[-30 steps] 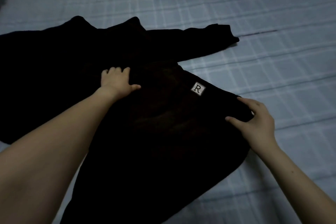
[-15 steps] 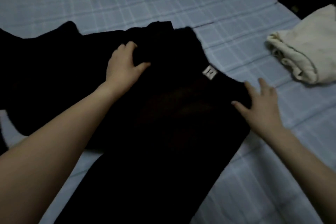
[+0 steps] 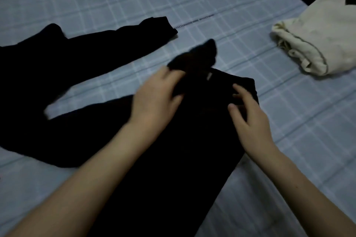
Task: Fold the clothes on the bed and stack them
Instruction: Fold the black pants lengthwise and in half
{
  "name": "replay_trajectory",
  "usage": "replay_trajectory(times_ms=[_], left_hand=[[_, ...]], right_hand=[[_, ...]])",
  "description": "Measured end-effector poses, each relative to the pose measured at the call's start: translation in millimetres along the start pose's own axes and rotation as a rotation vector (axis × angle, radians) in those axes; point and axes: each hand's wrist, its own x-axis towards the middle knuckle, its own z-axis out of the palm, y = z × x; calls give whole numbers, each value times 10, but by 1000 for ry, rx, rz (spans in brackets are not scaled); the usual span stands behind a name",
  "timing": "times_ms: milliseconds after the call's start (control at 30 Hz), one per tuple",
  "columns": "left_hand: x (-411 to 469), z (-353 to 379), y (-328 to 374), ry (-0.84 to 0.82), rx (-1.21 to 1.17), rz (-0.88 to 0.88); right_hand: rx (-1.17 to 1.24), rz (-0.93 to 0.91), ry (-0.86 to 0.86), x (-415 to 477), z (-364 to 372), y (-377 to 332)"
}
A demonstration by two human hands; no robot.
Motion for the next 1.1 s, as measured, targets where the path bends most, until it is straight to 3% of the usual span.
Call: replay_trajectory(times_ms=[100, 200, 267, 367, 467, 600, 667, 733, 867, 933, 1000, 1100], left_hand=[[-293, 327, 669, -212, 133, 61], [-558, 607, 884, -532, 181, -31], [-656, 552, 744, -539, 195, 39], [-692, 191, 197, -359, 263, 153], [-587, -251, -507, -423, 288, 5], [-560, -552, -1112, -754, 18, -292], [-636, -589, -1176, -726, -123, -309], [-707, -601, -1155, -589, -142, -266], [-919, -790, -843, -230, -54, -22], [-1158, -870, -547, -161, -43, 80], [-1505, -778, -211, -176, -9, 168], [-1943, -419, 210, -490, 128, 162]], right_hand=[[96, 119, 60, -30, -93, -83], [109, 295, 13, -73, -10, 18], [66, 312, -18, -67, 58, 102], [48, 271, 8, -14, 103, 107], [64, 199, 23, 16, 197, 13], [-17, 193, -105, 60, 309, -108], [-17, 194, -118, 50, 274, -98], [57, 191, -80, 24, 219, -88], [188, 184, 58, 27, 1, -83], [204, 181, 122, 34, -159, -40], [193, 219, 151, -52, -218, 16], [74, 303, 107, -277, -105, 106]])
